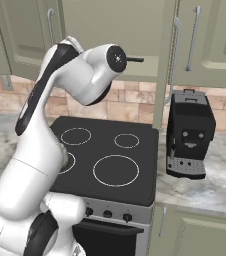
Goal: Pick the pan from the cabinet and place it on the stove. Then turn on the stove burner for the pan.
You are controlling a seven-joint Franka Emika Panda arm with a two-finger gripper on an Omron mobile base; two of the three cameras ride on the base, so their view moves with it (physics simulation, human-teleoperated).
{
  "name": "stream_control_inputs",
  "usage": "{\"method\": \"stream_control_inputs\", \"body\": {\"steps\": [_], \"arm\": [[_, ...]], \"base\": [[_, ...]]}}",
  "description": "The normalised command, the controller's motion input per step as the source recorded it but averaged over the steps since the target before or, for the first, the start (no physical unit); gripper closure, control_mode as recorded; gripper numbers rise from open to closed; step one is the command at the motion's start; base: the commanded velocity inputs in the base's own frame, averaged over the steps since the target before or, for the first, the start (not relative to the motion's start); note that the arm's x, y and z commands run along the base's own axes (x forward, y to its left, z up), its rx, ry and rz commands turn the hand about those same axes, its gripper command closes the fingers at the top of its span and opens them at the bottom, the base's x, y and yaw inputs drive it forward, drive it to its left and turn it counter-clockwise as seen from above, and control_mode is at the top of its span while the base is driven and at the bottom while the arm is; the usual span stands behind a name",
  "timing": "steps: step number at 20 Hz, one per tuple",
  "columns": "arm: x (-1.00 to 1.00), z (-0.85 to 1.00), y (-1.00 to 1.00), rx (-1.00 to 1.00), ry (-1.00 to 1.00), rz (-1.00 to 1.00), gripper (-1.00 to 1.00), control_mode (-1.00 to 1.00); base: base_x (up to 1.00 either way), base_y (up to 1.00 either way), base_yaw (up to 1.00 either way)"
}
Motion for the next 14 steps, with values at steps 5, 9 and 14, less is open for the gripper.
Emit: {"method": "stream_control_inputs", "body": {"steps": [5, 9, 14], "arm": [[0.39, -0.09, -0.04, 0.06, 0.04, -0.02, -1.0, -1.0], [0.42, -0.08, -0.01, 0.03, 0.01, -0.04, -1.0, -1.0], [0.44, -0.04, 0.0, 0.03, 0.02, -0.03, -1.0, -1.0]], "base": [[0.0, 0.0, 0.0], [0.0, 0.0, 0.0], [0.0, 0.0, 0.0]]}}
